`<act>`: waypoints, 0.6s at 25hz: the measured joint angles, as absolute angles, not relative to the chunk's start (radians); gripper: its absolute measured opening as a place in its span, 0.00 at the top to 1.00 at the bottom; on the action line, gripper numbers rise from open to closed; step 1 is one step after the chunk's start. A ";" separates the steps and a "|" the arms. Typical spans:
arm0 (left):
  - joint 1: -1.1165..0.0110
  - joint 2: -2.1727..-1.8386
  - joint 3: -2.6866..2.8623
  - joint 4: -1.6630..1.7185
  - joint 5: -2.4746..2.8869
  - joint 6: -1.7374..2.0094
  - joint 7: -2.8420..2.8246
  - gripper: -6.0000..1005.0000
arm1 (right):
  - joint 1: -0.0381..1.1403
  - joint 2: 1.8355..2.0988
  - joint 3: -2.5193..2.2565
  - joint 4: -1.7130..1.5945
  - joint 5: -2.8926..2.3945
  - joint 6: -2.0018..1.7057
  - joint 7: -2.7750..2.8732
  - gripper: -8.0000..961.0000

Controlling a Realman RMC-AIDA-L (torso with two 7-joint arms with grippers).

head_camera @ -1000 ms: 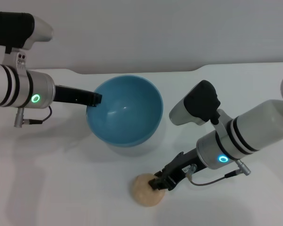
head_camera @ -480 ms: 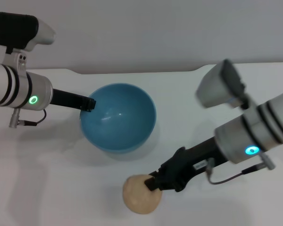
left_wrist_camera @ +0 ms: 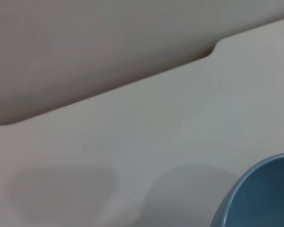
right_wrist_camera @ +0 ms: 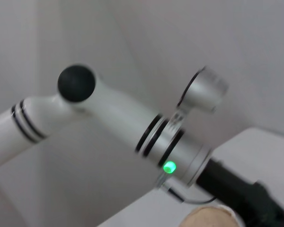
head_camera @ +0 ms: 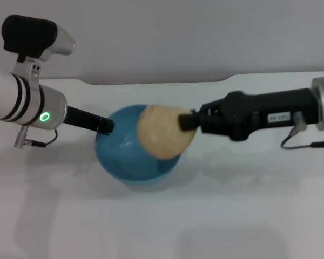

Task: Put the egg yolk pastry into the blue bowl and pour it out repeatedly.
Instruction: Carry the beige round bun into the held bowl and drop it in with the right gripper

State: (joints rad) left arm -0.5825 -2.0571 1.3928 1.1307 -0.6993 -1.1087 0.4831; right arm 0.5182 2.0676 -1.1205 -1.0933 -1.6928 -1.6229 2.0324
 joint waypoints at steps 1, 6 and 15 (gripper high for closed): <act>-0.584 -2.057 1.395 1.132 -0.700 -1.117 0.483 0.98 | 0.516 2.067 -1.104 -1.087 -1.692 -1.621 2.027 0.96; -0.591 -2.059 1.417 1.148 -0.712 -1.143 0.483 0.98 | 0.520 2.067 -1.093 -1.037 -1.722 -1.592 2.023 0.96; -0.592 -2.060 1.479 1.211 -0.766 -1.179 0.483 0.98 | 0.535 2.064 -1.103 -0.998 -1.801 -1.491 2.023 0.91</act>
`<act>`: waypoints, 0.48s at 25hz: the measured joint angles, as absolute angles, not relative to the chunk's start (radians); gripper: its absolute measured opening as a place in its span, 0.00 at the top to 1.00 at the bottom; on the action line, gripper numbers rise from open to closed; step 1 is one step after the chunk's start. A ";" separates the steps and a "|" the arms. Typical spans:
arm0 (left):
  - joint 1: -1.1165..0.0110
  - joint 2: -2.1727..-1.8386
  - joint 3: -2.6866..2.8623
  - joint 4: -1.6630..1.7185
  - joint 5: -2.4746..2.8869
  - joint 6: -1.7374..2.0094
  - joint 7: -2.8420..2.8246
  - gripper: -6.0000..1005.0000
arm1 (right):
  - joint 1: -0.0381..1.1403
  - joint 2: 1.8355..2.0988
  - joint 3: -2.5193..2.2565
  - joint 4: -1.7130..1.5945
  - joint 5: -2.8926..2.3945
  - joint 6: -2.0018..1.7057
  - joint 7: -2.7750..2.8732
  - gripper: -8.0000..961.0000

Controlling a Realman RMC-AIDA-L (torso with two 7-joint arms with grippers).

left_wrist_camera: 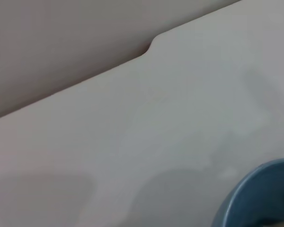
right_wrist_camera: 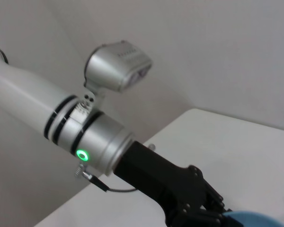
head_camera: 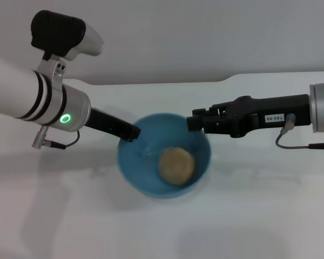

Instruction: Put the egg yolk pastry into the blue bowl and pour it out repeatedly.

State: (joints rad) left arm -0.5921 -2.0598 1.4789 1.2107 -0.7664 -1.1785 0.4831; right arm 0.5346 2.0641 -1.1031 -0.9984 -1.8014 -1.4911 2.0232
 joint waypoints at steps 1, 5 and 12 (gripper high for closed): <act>-0.592 -2.060 1.479 1.215 -0.771 -1.181 0.483 0.98 | 0.537 2.064 -1.104 -0.999 -1.804 -1.492 2.023 0.87; -0.592 -2.060 1.481 1.220 -0.773 -1.182 0.484 0.98 | 0.535 2.063 -1.090 -1.007 -1.803 -1.503 2.023 0.75; -0.567 -2.060 1.541 1.223 -0.773 -1.060 0.509 0.98 | 0.474 2.064 -0.812 -1.027 -1.748 -1.528 2.069 0.66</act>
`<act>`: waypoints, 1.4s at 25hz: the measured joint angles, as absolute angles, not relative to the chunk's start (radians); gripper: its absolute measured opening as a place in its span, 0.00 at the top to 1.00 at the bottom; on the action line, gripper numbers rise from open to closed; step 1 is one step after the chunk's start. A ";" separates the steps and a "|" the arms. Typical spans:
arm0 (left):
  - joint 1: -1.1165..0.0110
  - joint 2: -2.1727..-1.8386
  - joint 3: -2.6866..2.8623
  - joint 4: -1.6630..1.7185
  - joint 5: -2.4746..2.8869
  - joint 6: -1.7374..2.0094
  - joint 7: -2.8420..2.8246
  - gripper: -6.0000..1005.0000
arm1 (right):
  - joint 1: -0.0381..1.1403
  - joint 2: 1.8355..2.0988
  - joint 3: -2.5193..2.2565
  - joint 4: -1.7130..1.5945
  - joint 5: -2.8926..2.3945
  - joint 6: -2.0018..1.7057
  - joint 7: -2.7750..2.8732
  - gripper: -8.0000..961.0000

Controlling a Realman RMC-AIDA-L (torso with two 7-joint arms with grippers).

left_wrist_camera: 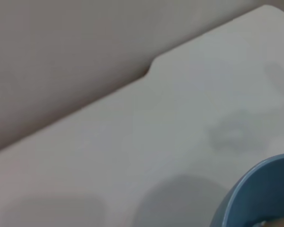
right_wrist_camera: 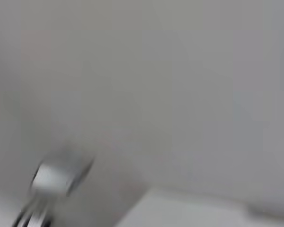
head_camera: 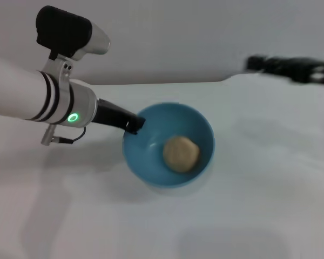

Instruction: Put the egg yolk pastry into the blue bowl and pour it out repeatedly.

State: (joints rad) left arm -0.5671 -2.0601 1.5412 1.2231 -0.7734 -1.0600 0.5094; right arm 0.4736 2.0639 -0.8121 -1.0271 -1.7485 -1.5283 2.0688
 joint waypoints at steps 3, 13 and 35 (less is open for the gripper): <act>-0.529 -2.060 1.614 1.236 -0.773 -0.912 0.520 0.98 | 0.422 2.065 -0.680 -1.011 -1.715 -1.510 2.070 0.66; -0.418 -2.062 1.983 1.214 -0.762 -0.152 0.558 0.98 | 0.298 2.063 -0.475 -0.899 -1.722 -1.460 2.033 0.66; -0.431 -2.079 2.520 0.894 -0.758 1.169 1.081 0.98 | 0.298 2.066 -0.499 -0.854 -1.724 -1.477 2.019 0.66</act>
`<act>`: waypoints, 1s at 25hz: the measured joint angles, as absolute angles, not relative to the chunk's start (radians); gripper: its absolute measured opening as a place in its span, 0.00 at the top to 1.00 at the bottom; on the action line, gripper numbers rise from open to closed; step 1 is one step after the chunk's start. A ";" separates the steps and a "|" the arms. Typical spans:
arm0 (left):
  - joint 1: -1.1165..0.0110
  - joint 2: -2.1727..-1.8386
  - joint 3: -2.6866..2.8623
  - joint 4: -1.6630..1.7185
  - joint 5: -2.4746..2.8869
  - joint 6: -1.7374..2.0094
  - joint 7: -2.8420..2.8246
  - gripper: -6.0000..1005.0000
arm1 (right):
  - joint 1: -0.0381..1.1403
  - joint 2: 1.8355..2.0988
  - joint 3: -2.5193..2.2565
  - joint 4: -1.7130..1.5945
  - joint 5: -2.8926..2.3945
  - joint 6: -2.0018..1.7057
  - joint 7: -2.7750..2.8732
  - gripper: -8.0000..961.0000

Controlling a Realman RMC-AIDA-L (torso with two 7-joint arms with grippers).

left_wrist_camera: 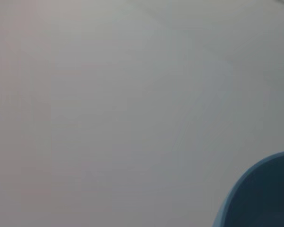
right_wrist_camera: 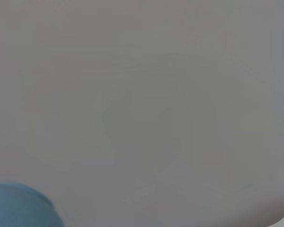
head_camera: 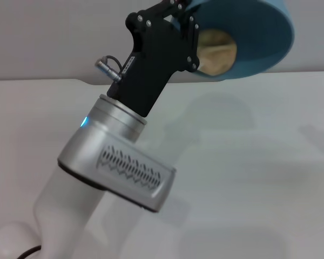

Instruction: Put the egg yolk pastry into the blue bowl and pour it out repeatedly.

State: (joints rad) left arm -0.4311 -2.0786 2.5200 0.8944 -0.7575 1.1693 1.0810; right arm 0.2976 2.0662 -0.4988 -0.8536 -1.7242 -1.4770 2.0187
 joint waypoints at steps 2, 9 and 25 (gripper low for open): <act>-0.437 -2.078 2.540 0.885 -0.767 1.213 1.117 0.98 | 0.298 2.067 -0.505 -0.847 -1.724 -1.477 2.019 0.66; -0.444 -2.078 2.590 0.884 -0.790 1.279 1.231 0.98 | 0.299 2.067 -0.510 -0.830 -1.722 -1.477 2.019 0.66; -0.544 -2.079 2.674 0.863 -0.908 1.317 1.216 0.98 | 0.304 2.065 -0.509 -0.815 -1.719 -1.479 2.019 0.66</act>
State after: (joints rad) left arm -0.5439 -2.0785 2.6739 0.8628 -0.9084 1.3173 1.2164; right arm 0.3039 2.0650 -0.5093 -0.8151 -1.7190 -1.4791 2.0187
